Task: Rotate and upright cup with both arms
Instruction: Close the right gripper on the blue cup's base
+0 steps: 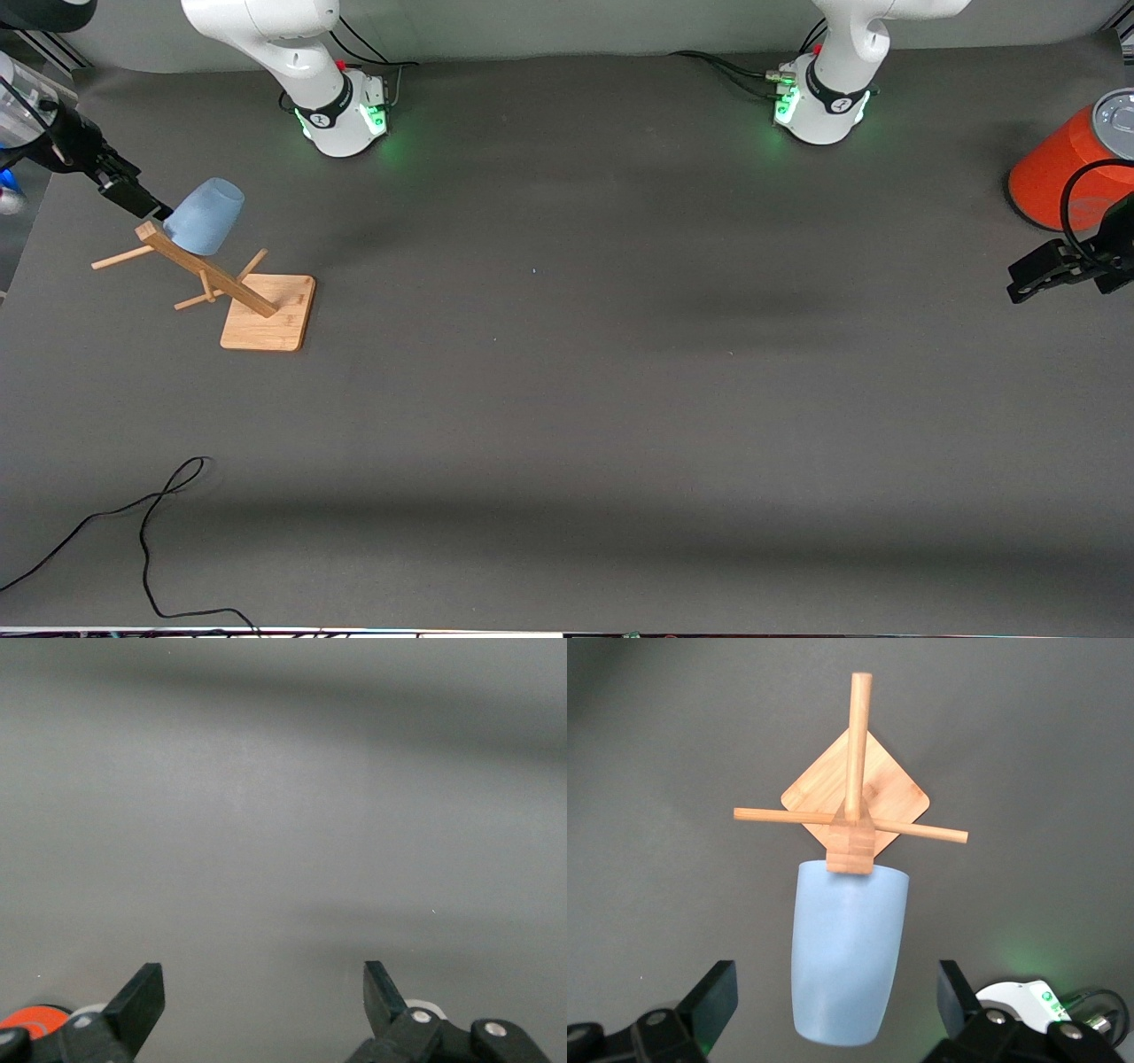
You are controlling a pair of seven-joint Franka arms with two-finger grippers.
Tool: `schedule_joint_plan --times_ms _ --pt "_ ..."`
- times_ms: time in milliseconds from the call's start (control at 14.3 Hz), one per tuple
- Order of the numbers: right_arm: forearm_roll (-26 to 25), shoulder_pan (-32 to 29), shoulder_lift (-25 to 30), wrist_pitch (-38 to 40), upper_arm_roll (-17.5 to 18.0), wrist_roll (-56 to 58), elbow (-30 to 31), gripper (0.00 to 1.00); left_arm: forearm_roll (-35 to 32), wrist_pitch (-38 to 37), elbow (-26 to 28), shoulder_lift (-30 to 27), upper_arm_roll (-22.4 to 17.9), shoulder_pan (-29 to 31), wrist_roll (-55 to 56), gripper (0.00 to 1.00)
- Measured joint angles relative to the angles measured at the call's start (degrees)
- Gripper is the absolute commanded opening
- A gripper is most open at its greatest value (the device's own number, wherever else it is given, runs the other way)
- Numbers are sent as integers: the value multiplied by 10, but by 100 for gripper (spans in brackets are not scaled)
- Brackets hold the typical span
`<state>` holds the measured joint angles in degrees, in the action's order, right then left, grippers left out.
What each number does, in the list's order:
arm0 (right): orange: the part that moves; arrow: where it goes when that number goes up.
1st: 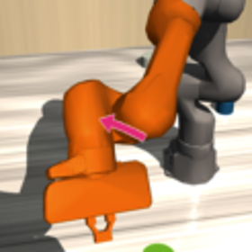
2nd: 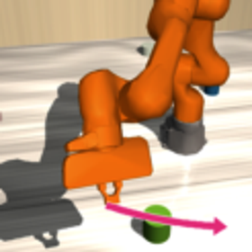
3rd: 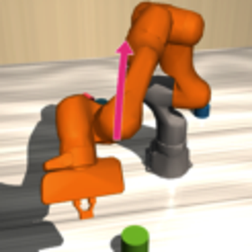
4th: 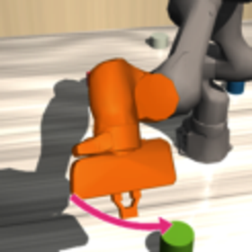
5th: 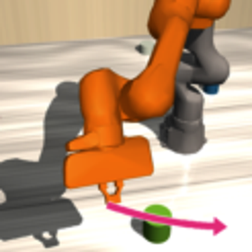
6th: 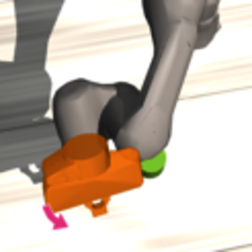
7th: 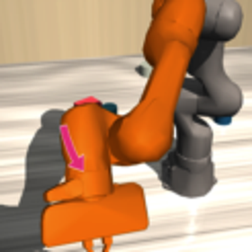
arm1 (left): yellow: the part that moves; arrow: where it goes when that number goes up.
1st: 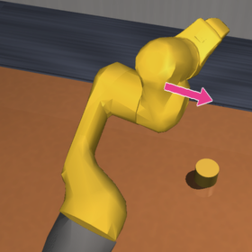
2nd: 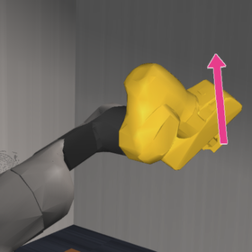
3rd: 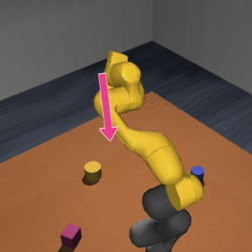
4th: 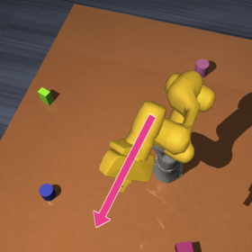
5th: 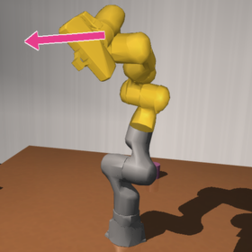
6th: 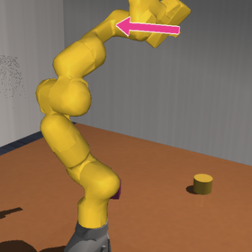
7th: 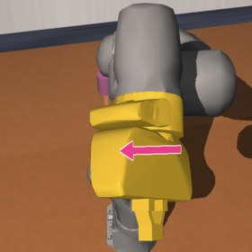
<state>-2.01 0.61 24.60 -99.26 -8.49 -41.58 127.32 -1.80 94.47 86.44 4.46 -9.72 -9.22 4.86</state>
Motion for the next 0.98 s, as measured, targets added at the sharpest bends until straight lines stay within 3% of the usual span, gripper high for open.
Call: schedule_joint_plan --times_ms 630,700,770,840,979 --pt "0 0 0 -105 0 -5 124 100 0 0 0 0 0 0 0 100" --pt "0 0 0 -109 0 -5 128 85 0 0 0 0 0 0 0 100" --pt "0 0 0 -109 0 -5 129 55 0 0 0 0 1 -1 0 100" --pt "0 0 0 -109 -1 -5 129 41 0 -1 0 0 1 -1 0 100" --pt "1 0 0 -109 -4 -5 129 41 0 -2 0 1 1 -1 0 100"
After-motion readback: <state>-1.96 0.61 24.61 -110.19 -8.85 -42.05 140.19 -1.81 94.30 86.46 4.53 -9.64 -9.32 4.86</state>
